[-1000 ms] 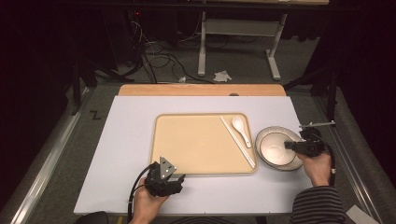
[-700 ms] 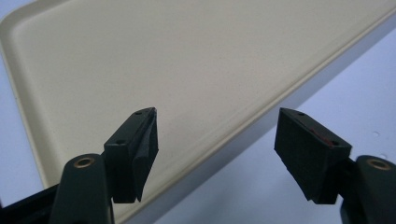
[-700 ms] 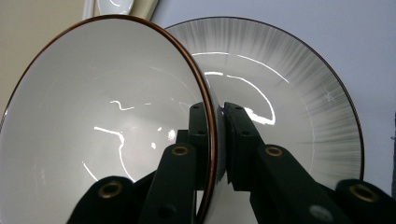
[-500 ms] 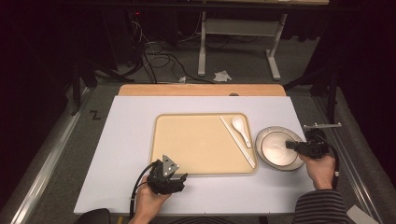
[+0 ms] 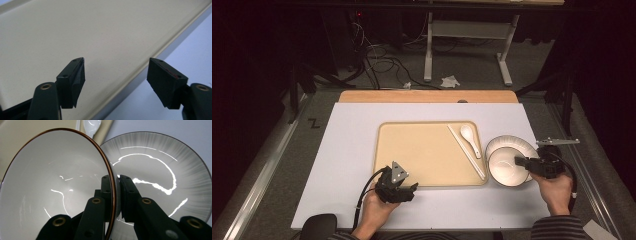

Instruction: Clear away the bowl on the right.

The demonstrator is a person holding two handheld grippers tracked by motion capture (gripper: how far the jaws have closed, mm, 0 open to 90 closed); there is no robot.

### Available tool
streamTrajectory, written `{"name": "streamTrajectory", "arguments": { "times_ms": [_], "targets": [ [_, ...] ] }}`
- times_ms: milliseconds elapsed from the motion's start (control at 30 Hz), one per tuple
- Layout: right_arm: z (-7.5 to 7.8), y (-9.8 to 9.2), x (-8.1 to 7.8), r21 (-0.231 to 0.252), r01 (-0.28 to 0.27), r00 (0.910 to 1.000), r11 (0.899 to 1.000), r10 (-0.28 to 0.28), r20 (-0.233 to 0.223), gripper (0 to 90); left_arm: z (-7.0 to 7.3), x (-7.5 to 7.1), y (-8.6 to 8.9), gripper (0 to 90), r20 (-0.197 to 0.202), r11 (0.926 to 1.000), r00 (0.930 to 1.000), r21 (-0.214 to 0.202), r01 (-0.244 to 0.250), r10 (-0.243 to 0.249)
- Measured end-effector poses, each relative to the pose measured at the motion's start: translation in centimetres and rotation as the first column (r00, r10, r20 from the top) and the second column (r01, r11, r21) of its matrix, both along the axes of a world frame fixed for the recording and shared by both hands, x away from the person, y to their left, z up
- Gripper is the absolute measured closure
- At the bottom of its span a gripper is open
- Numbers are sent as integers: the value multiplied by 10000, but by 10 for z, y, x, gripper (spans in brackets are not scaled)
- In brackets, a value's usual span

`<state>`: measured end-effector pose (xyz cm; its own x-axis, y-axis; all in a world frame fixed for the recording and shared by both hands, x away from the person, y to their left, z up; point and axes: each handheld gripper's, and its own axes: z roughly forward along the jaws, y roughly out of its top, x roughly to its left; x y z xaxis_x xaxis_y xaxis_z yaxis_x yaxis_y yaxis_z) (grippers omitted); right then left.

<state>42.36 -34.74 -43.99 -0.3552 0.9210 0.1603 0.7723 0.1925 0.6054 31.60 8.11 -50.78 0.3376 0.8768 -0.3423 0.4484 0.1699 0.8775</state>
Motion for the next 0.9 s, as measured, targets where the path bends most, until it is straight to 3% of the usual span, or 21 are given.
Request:
{"name": "streamTrajectory", "arguments": {
  "times_ms": [267, 567, 900],
  "targets": [
    [8, 4, -18, 183, -181, 9995, 9997, 177, 243, 842, 2, 8, -5, 314, 2, 9994, 9996, -171, 288, -288],
    [16, 25, -35, 192, -786, 9962, 9967, 778, 394, 842, 1, 13, -12, 317, -90, 9981, 9982, -196, 589, -591],
    [24, 61, -31, 114, -1835, 9821, 9829, 1829, 449, 841, 3, 17, -11, 321, -107, 9981, 9987, -357, 501, -505]
  ]
}}
